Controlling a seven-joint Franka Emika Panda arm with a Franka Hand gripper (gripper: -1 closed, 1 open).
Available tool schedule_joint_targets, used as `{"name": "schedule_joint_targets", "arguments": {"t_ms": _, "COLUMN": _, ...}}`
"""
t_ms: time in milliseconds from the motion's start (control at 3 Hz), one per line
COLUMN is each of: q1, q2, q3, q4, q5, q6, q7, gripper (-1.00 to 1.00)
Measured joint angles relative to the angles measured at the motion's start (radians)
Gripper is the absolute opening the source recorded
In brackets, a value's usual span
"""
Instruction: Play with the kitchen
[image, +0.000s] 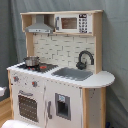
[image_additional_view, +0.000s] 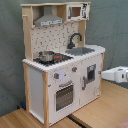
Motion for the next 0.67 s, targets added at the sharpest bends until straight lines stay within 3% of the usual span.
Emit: {"name": "schedule_joint_targets", "arguments": {"t_ms": 667, "q1": -0.04, "q2": 0.011, "q3": -0.142, "q4": 0.0, "q5": 0.0, "q6": 0.066, "q7": -0.157, "gripper": 1.0}}
